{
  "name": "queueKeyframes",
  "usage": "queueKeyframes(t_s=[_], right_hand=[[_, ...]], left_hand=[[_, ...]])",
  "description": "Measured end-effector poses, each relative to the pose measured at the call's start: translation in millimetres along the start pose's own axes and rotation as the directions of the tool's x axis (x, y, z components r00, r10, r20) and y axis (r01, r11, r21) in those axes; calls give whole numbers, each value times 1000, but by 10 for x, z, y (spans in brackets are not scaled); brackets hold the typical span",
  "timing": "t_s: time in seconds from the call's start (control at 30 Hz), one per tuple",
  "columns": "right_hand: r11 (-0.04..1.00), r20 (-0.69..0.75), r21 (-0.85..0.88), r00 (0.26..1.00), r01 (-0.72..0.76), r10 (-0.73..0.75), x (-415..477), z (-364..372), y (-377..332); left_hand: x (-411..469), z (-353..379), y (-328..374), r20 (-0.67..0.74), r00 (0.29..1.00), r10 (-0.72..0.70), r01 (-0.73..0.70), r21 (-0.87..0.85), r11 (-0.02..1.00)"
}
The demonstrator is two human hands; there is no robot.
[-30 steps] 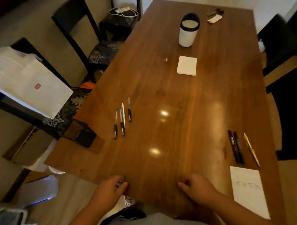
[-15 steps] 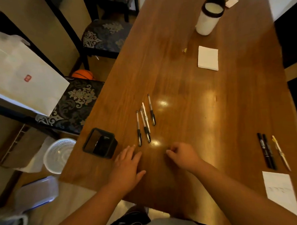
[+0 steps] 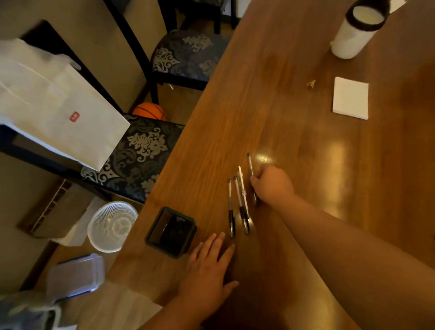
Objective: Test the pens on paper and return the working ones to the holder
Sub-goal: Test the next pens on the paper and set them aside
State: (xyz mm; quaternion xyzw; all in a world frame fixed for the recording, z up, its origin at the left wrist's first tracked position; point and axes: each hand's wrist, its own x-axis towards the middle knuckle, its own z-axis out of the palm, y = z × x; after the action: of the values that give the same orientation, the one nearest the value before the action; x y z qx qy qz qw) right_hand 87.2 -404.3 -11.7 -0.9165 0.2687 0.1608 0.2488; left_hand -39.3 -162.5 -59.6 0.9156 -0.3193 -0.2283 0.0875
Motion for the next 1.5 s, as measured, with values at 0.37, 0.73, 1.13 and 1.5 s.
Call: queueKeyframes(t_s=[0.37, 0.73, 1.13, 1.5], right_hand=[[994, 66, -84, 995, -71, 77, -92, 53, 107], [988, 51, -37, 987, -150, 152, -1427, 393, 1006], [271, 355, 849, 869, -454, 345, -2691, 207, 1495], [-60, 353, 933, 867, -356, 352, -2977, -211, 2105]], left_hand=[[-14, -41, 12, 10, 1000, 3, -2, -16, 1000], [-35, -131, 9, 49, 999, 20, -19, -7, 1000], [-52, -443, 759, 240, 920, 311, -258, -228, 939], [-4, -546, 2082, 42, 793, 607, -581, -249, 775]])
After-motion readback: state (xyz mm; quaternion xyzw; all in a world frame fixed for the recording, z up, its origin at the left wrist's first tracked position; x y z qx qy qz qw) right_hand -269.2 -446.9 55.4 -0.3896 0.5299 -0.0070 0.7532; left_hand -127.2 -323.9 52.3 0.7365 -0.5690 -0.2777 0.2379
